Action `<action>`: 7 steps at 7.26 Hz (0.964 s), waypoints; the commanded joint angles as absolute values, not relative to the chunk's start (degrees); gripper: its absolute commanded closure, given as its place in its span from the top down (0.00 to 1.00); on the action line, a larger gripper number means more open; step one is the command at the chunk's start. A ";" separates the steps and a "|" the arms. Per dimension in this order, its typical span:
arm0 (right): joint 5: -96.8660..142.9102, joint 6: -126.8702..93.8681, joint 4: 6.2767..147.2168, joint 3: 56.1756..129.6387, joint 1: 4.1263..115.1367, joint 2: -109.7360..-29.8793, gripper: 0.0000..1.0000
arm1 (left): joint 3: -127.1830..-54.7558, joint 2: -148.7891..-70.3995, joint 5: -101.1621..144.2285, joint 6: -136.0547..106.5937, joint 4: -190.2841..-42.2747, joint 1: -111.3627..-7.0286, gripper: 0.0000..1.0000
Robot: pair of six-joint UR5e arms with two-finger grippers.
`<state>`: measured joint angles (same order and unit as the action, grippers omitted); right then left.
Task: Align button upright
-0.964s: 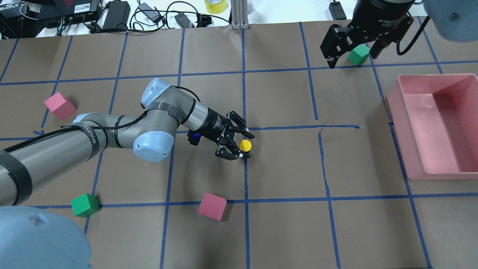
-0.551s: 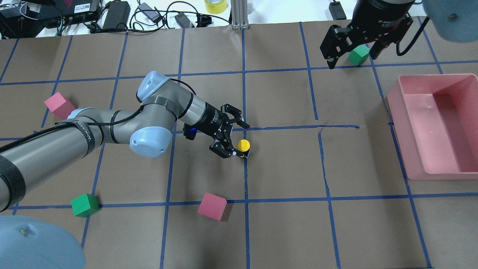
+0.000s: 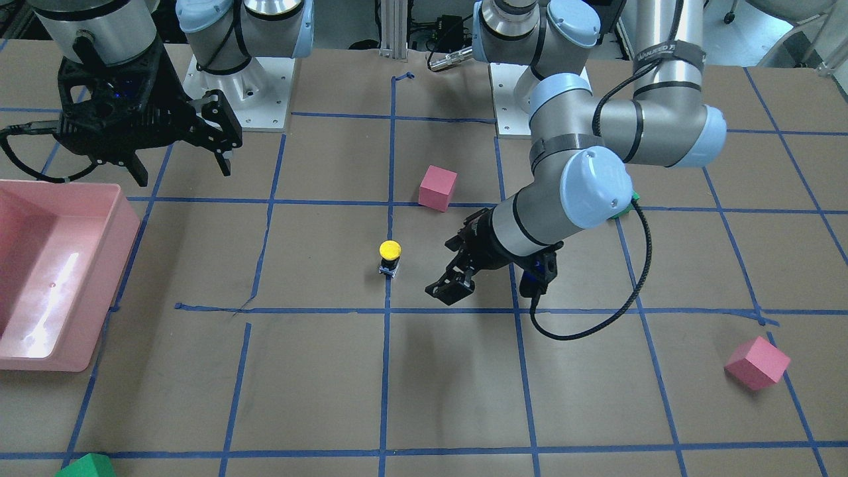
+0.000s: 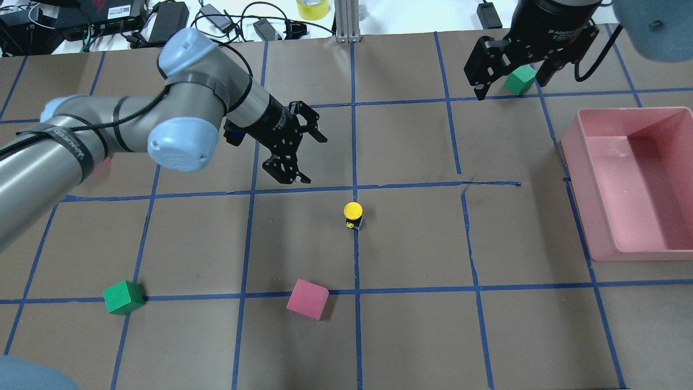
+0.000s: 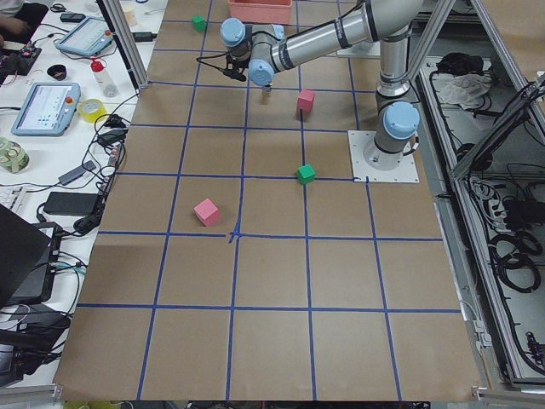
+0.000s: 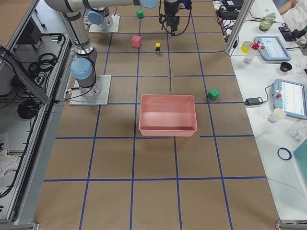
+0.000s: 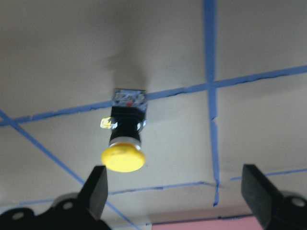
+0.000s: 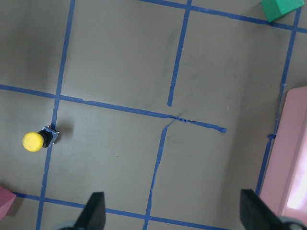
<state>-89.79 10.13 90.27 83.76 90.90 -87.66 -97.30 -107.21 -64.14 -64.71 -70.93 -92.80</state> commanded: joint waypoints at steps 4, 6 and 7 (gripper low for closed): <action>-89.30 9.41 90.35 84.72 91.23 -87.54 1.00 | -87.19 -97.23 -84.02 -14.09 -84.55 -87.19 1.00; -89.30 9.32 90.35 84.81 91.32 -87.54 1.00 | -87.19 -93.80 -88.11 -6.63 -84.99 -86.75 1.00; -89.30 7.49 90.26 84.90 91.49 -87.63 1.00 | -87.88 -92.39 -90.16 -1.98 -85.25 -86.75 1.00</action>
